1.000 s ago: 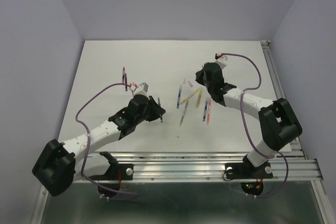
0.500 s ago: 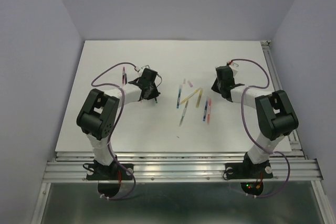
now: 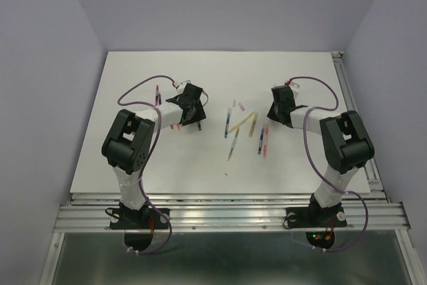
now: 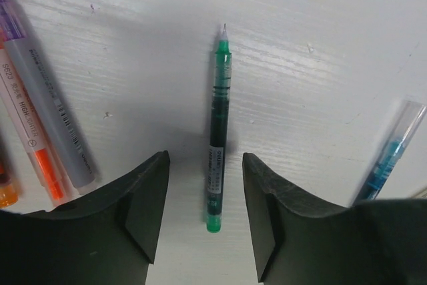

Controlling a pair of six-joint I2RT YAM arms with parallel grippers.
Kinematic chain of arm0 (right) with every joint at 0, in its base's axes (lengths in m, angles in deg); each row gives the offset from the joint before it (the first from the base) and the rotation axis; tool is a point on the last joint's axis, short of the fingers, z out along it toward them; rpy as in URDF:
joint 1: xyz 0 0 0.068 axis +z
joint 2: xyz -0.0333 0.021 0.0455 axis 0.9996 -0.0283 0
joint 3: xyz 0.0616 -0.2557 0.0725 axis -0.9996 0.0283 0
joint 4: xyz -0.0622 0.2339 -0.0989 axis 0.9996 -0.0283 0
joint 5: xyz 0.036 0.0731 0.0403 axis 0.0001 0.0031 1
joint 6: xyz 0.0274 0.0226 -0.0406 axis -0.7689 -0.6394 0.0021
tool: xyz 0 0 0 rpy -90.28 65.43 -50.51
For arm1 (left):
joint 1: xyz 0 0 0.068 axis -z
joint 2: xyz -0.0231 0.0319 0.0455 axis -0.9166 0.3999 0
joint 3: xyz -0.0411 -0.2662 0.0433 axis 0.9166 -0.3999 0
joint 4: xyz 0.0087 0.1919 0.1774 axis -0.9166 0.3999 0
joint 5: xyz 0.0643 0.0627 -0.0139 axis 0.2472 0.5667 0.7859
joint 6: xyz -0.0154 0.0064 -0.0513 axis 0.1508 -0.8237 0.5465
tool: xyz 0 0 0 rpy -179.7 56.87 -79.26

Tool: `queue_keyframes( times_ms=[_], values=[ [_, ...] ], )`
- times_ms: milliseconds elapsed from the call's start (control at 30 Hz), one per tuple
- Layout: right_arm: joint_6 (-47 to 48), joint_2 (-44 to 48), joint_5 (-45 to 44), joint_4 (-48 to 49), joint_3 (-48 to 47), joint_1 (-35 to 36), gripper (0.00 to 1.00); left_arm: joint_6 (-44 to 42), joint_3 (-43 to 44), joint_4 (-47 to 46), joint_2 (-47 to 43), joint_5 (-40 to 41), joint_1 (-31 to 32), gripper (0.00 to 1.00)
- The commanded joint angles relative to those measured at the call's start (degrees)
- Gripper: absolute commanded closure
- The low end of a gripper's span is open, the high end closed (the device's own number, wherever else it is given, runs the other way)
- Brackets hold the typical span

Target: Open the pen caps

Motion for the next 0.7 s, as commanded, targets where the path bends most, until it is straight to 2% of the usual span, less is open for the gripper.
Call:
queue_keyframes(
  times_ms=[0,67,133,200,233,400,433,467,500,667],
  values=[
    [-0.73,2.34,-0.28,-3.65,-2.06,-0.45,0.69,-1.11,-0.1,2.73,-4.54,0.46,-0.11,0.4],
    [-0.91,3.83,-0.02,-4.35,-1.54,-0.45,0.64,-1.38,-0.63,2.73,-6.64,0.02,0.33,0.37],
    [-0.91,6.38,0.33,-4.97,-1.01,-0.45,0.59,-1.55,-0.98,2.64,-8.32,-0.15,0.86,0.3],
    [-1.0,8.49,0.33,-5.41,-0.05,-0.45,0.5,-1.64,-1.51,2.64,-10.77,-0.33,2.08,0.25],
    [-0.91,10.5,0.33,-5.67,0.31,-0.53,0.45,-1.81,-1.77,2.55,-11.57,-0.33,2.53,0.2],
    [-1.17,17.63,2.35,-6.03,3.47,-0.45,0.3,-3.31,-0.99,2.11,-14.3,-0.51,6.39,0.08],
    [-1.26,20.07,4.18,-5.85,4.87,-0.45,0.14,-3.4,-0.29,2.02,-14.22,-0.59,7.79,0.06],
    [-1.26,21.23,5.07,-5.85,5.49,-0.53,0.03,-3.66,0.15,1.94,-13.95,-0.51,8.41,0.04],
    [-1.7,22.55,5.77,-5.77,6.28,-0.45,0.0,-4.27,0.68,2.02,-13.17,-0.25,9.03,0.03],
    [-3.02,30.02,8.06,-7.08,10.32,-0.45,0.0,-5.86,5.15,2.02,-8.51,-1.3,11.23,0.01]
  ],
)
